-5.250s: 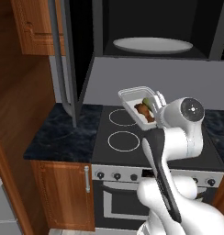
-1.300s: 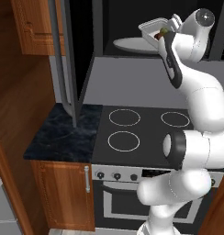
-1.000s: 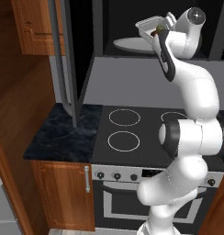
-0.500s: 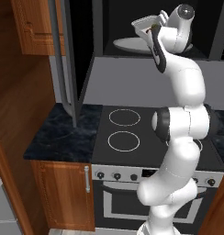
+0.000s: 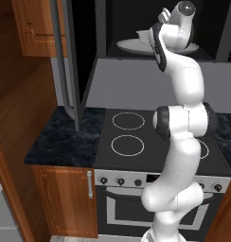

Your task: Place the tupperware containing the chicken drumstick and squash meal in the microwave. Close the microwave door and press the start button to reheat the meal.

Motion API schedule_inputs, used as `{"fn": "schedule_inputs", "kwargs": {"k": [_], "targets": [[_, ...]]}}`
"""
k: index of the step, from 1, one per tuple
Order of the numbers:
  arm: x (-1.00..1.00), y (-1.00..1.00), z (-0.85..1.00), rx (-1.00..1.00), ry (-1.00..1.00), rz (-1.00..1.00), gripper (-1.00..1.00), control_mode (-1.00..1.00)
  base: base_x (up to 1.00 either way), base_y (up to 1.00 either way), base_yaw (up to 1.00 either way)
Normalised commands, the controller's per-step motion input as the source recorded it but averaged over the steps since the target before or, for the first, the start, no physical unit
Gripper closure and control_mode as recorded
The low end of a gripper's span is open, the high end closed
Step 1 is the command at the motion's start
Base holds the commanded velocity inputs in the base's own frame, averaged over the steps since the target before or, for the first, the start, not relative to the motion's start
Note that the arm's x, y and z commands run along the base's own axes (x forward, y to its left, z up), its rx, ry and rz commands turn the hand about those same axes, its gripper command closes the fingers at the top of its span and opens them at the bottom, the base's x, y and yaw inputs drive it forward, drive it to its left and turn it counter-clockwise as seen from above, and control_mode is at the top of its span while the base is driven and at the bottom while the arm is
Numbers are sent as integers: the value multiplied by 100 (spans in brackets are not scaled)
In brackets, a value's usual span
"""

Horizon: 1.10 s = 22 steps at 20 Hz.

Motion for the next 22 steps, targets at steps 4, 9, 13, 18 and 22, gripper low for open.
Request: {"fn": "schedule_inputs", "kwargs": {"k": [4, 9, 13, 18, 22], "targets": [[-82, 0, -34, -4, -25, 0, -100, -100, 0, 0, 0], [-100, 0, -78, -9, -30, -3, -100, -100, 0, 0, 0], [-92, 0, -46, -7, -24, -6, -100, -100, 0, 0, 0], [-100, 0, 32, 0, -7, -5, -100, -100, 0, 0, 0], [-100, 1, 66, -6, 0, 0, -100, -100, 0, 0, 0]]}}
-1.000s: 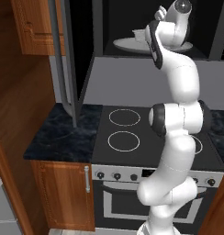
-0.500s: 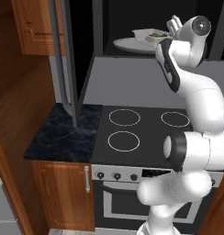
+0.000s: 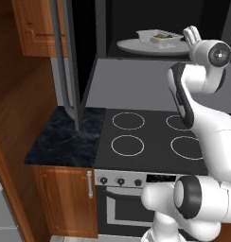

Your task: Place the tupperware containing the chicken drumstick and squash meal in the microwave. Close the microwave door and press the start button to reheat the meal.

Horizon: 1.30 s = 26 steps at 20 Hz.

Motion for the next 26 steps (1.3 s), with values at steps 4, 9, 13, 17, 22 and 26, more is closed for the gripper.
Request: {"fn": "schedule_inputs", "kwargs": {"k": [4, 9, 13, 17, 22, 26], "targets": [[-100, 15, 50, -17, 2, 10, -100, -100, 0, 0, 0], [-100, 34, 9, -33, 16, 20, -100, -100, 0, 0, 0], [-100, 47, 0, -41, 22, 24, -100, -100, 0, 0, 0], [-95, 53, 0, -42, 16, 25, -100, -100, 0, 0, 0], [-83, 55, 0, -42, 13, 22, -100, -100, 0, 0, 0], [-65, 56, -1, -38, 3, 20, -100, -100, 0, 0, 0]]}}
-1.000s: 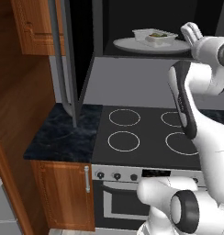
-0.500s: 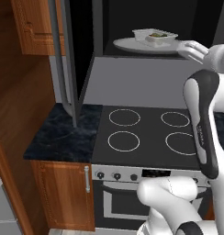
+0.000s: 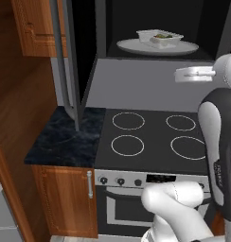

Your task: Place the tupperware containing the chicken drumstick and squash meal in the microwave. Close the microwave door and press the start button to reheat the meal.

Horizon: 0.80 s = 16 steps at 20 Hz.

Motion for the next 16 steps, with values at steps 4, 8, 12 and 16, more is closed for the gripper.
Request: {"fn": "schedule_inputs", "kwargs": {"k": [4, 8, 12, 16], "targets": [[-13, 51, -38, -31, -4, 10, -100, -100, 0, 0, 0], [-3, 48, -70, -27, -13, 5, -100, -100, 0, 0, 0], [-30, 49, -43, -24, -15, 4, -100, -100, 0, 0, 0], [-51, 45, 9, -18, -4, 5, -100, -100, 0, 0, 0]]}}
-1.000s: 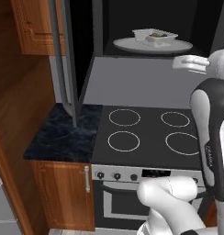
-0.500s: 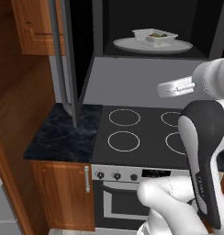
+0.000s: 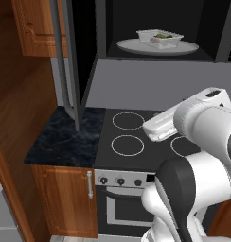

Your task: Place the tupperware containing the chicken drumstick and squash meal in the microwave. Close the microwave door and press the start button to reheat the meal.

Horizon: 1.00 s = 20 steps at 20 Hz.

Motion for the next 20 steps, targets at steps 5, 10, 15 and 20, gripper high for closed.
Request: {"fn": "schedule_inputs", "kwargs": {"k": [5, 10, 15, 20], "targets": [[-60, 64, 39, -21, 0, 6, -100, -100, 0, 0, 0], [-36, 65, 36, -25, 4, 4, -100, -100, 0, 0, 0], [-12, 84, 9, -29, 7, 1, -100, -100, 0, 0, 0], [-1, 76, -8, -28, 0, 0, -100, -100, 0, 0, 0]]}}
